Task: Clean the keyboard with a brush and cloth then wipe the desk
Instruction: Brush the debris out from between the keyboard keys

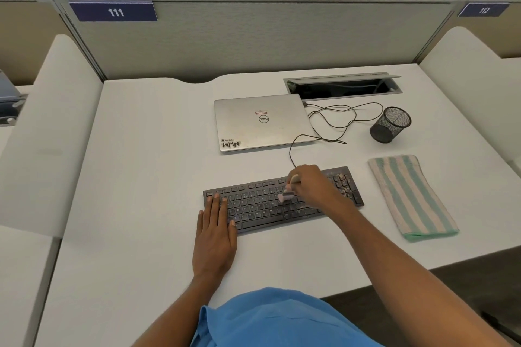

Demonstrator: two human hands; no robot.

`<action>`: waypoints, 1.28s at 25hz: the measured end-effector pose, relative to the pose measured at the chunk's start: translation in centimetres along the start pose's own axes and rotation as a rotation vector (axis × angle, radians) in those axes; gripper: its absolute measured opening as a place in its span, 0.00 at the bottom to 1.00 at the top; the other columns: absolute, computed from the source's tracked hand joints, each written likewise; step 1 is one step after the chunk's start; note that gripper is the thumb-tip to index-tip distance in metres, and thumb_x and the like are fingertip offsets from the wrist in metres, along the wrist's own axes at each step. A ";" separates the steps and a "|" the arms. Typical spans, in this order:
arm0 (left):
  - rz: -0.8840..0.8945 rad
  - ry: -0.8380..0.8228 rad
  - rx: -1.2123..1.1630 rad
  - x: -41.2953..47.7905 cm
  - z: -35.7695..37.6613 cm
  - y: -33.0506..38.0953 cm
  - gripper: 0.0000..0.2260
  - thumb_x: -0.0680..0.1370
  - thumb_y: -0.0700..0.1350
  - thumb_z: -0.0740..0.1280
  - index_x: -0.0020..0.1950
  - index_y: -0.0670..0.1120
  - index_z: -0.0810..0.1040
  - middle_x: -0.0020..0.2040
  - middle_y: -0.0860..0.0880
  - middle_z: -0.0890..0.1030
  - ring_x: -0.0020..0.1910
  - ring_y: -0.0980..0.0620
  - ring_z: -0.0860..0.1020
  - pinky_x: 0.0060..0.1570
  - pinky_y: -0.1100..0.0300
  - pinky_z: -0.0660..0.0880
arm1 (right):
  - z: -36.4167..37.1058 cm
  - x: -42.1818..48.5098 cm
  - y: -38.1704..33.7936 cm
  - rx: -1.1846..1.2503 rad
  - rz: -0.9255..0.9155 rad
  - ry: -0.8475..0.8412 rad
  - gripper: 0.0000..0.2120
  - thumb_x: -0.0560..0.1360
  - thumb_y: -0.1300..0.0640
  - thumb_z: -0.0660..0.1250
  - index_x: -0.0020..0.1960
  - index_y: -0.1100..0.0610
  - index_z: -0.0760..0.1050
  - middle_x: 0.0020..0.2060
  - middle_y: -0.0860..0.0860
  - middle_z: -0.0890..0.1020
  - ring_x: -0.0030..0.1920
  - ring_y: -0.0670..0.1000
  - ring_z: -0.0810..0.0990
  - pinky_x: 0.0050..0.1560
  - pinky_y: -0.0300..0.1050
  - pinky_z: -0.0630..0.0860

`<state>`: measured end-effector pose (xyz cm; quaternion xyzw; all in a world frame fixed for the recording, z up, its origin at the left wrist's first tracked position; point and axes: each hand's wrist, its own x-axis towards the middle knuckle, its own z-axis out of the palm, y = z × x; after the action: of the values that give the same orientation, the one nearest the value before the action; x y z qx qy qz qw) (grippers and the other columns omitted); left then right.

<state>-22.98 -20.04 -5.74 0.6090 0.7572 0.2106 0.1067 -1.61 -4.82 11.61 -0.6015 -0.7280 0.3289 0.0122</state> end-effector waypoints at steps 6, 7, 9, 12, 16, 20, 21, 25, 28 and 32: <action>0.001 -0.004 -0.003 0.0 0.0 -0.1 0.28 0.85 0.50 0.50 0.86 0.45 0.57 0.87 0.48 0.55 0.86 0.52 0.47 0.84 0.46 0.51 | -2.7 -0.1 3.2 -0.074 0.118 0.045 0.07 0.79 0.68 0.66 0.45 0.67 0.82 0.42 0.60 0.85 0.35 0.39 0.83 0.23 0.25 0.67; 0.002 -0.005 -0.003 0.0 0.0 -0.1 0.28 0.85 0.50 0.50 0.86 0.45 0.57 0.87 0.48 0.55 0.86 0.52 0.47 0.84 0.46 0.52 | -2.7 -0.1 3.0 -0.067 0.103 0.033 0.06 0.79 0.68 0.65 0.49 0.68 0.81 0.45 0.61 0.85 0.38 0.41 0.84 0.24 0.25 0.67; 0.001 -0.007 0.000 0.0 0.0 -0.1 0.28 0.85 0.49 0.50 0.86 0.45 0.57 0.87 0.49 0.54 0.86 0.52 0.47 0.84 0.46 0.52 | -2.0 0.1 2.4 -0.023 0.027 0.083 0.06 0.78 0.63 0.69 0.45 0.62 0.83 0.43 0.54 0.86 0.39 0.44 0.85 0.33 0.33 0.73; 0.000 -0.013 0.004 0.0 -0.1 0.0 0.28 0.85 0.49 0.50 0.86 0.45 0.57 0.87 0.49 0.54 0.86 0.52 0.47 0.84 0.46 0.51 | -0.3 -0.1 1.3 0.021 -0.067 0.070 0.09 0.77 0.59 0.72 0.38 0.53 0.83 0.37 0.50 0.86 0.39 0.49 0.84 0.40 0.47 0.80; -0.004 -0.012 -0.002 0.0 -0.1 0.0 0.28 0.85 0.49 0.51 0.86 0.45 0.58 0.87 0.49 0.54 0.86 0.52 0.47 0.84 0.46 0.51 | -0.3 -0.1 2.6 -0.011 -0.066 0.075 0.14 0.76 0.59 0.72 0.34 0.47 0.80 0.38 0.48 0.86 0.39 0.47 0.83 0.39 0.45 0.78; -0.003 -0.005 -0.003 -0.1 -0.1 0.0 0.28 0.85 0.49 0.51 0.86 0.45 0.57 0.87 0.49 0.55 0.86 0.52 0.47 0.84 0.46 0.52 | -2.5 -1.1 4.4 -0.016 0.043 0.133 0.11 0.78 0.66 0.67 0.40 0.54 0.81 0.42 0.52 0.84 0.36 0.44 0.80 0.32 0.30 0.70; -0.002 -0.003 -0.003 -0.1 -0.1 0.0 0.28 0.85 0.49 0.51 0.86 0.45 0.57 0.87 0.49 0.55 0.86 0.52 0.47 0.84 0.46 0.52 | -2.8 -1.4 4.3 -0.009 0.063 0.131 0.08 0.79 0.67 0.65 0.45 0.60 0.82 0.43 0.54 0.82 0.33 0.41 0.78 0.30 0.26 0.69; 0.002 0.004 -0.006 -0.1 0.0 0.1 0.28 0.85 0.50 0.51 0.86 0.45 0.57 0.87 0.49 0.55 0.86 0.52 0.48 0.84 0.46 0.52 | -1.5 -2.0 1.3 0.025 0.007 0.145 0.08 0.80 0.62 0.65 0.46 0.58 0.82 0.40 0.49 0.81 0.36 0.41 0.78 0.30 0.27 0.67; 0.001 -0.001 -0.003 -0.1 -0.1 0.0 0.28 0.85 0.50 0.50 0.86 0.45 0.57 0.87 0.49 0.54 0.86 0.52 0.47 0.84 0.45 0.52 | 1.4 -2.4 -0.8 -0.002 -0.062 0.023 0.07 0.81 0.59 0.66 0.50 0.58 0.83 0.39 0.48 0.82 0.34 0.39 0.78 0.32 0.29 0.68; -0.001 -0.004 0.004 0.0 -0.1 0.2 0.28 0.85 0.50 0.50 0.86 0.46 0.57 0.87 0.49 0.54 0.86 0.52 0.47 0.84 0.46 0.52 | 2.5 -2.5 -0.4 -0.010 -0.050 -0.004 0.08 0.80 0.63 0.63 0.51 0.58 0.82 0.42 0.49 0.81 0.38 0.43 0.77 0.35 0.29 0.69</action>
<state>-22.90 -20.07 -5.56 0.6092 0.7578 0.2078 0.1070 -2.27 -8.21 10.82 -0.5824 -0.7444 0.3262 0.0162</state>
